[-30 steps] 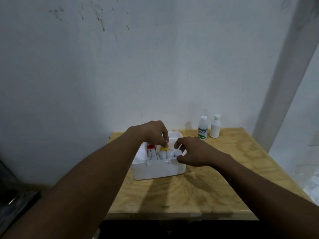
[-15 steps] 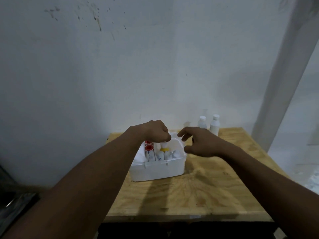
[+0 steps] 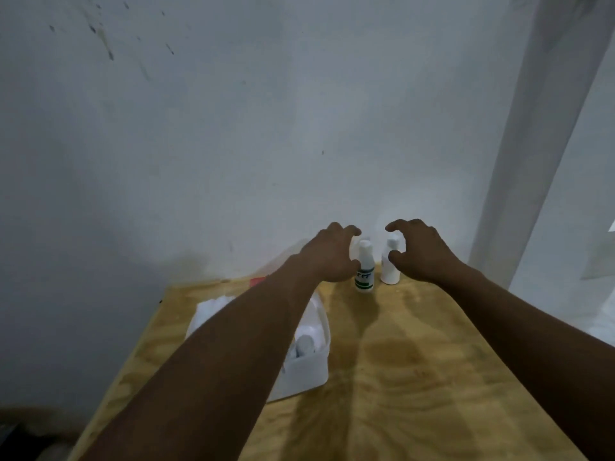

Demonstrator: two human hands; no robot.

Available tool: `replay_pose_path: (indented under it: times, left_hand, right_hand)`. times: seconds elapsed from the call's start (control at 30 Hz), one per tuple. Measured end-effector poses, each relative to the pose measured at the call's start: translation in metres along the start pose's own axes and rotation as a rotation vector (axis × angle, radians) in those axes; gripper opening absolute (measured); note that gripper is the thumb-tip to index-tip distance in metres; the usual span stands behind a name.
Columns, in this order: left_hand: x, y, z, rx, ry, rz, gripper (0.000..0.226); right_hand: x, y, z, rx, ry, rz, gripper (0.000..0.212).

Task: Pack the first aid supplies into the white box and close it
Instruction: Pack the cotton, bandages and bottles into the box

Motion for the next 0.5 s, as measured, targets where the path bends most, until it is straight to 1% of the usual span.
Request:
replay_pose_path:
  times: [0.1,0.2,0.27,0.4,0.5]
  left_hand:
    - [-0.007,-0.01,0.025,0.018,-0.039,-0.001,0.073]
    - [-0.012,-0.018,0.039,0.06,-0.042,0.008,0.067]
    - [-0.012,-0.022,0.042,0.04,-0.037,0.016,0.056]
    - [-0.01,-0.021,0.037,-0.054,-0.029,0.014,0.036]
    - [-0.005,-0.016,0.025,-0.078,-0.012,0.008,0.031]
  right_hand:
    - [-0.014,-0.009,0.015,0.041,0.011,-0.013,0.063]
    - [-0.024,-0.019,0.023,0.112,0.037,-0.042,0.062]
    - [-0.027,-0.025,0.024,0.076,0.054,-0.007,0.054]
    - [-0.026,-0.026,0.019,-0.055,0.075,-0.047,0.027]
    - [-0.024,-0.021,0.008,-0.058,0.104,-0.076,0.022]
Point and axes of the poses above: each hand's wrist, its own z-axis towards the middle knuckle, its own y-axis out of the back of the hand, x = y × z, the point moved 1 cm from there along z, towards the middle knuckle, and after that the axes turned 9 degrees about x, right-handed, at the moved point
